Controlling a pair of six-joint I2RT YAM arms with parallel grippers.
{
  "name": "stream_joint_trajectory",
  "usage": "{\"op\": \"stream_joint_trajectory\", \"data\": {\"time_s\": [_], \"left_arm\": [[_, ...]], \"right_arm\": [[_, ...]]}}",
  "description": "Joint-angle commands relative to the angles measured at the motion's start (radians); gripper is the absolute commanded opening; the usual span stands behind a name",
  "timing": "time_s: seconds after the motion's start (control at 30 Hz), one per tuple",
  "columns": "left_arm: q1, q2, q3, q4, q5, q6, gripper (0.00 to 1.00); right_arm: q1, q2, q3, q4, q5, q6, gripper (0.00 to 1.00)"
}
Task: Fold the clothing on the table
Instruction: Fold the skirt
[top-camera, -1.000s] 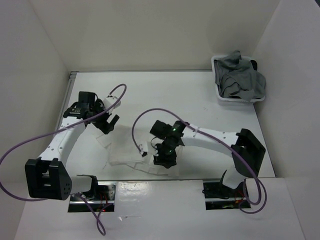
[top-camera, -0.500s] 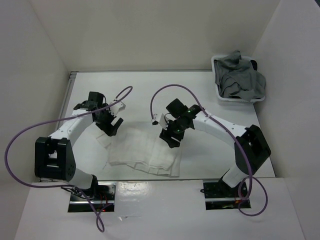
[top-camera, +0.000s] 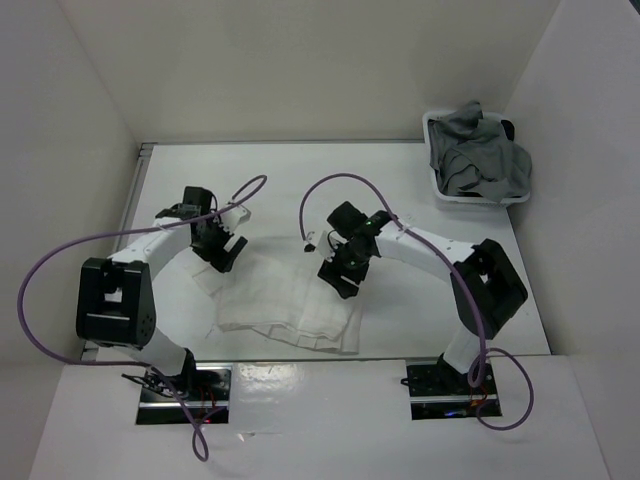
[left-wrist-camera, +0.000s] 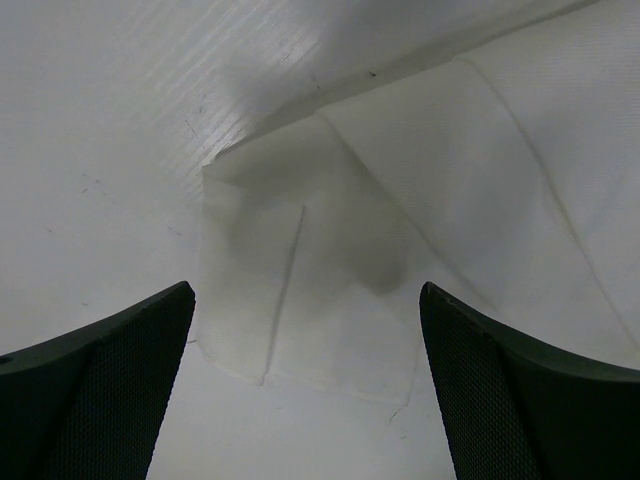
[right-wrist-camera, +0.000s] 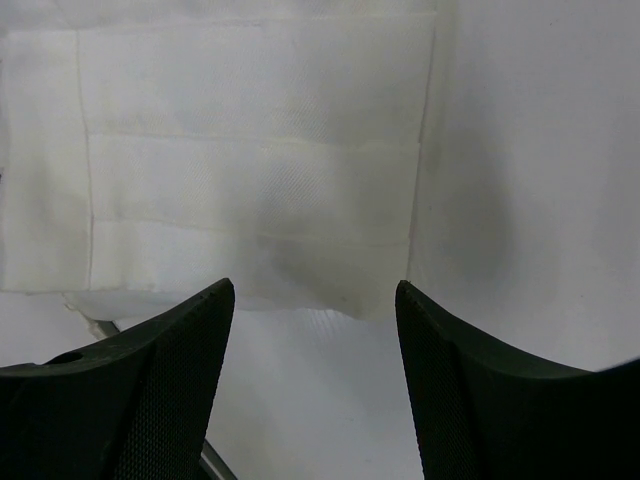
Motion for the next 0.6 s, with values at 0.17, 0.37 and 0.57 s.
{"op": "stream_joint_trajectory", "data": {"time_s": [0.17, 0.37, 0.57], "left_arm": [[0.050, -0.033, 0.088, -0.051, 0.007, -0.128, 0.99], [0.050, -0.118, 0.151, -0.124, 0.007, -0.233, 0.99], [0.082, -0.205, 0.151, -0.133, 0.030, -0.310, 0.99]], "right_arm": [[0.063, 0.041, 0.028, -0.008, 0.019, 0.002, 0.73], [0.107, 0.121, 0.048, -0.008, 0.009, 0.002, 0.86], [0.170, 0.135, 0.068, 0.017, 0.009, 0.025, 0.88]]}}
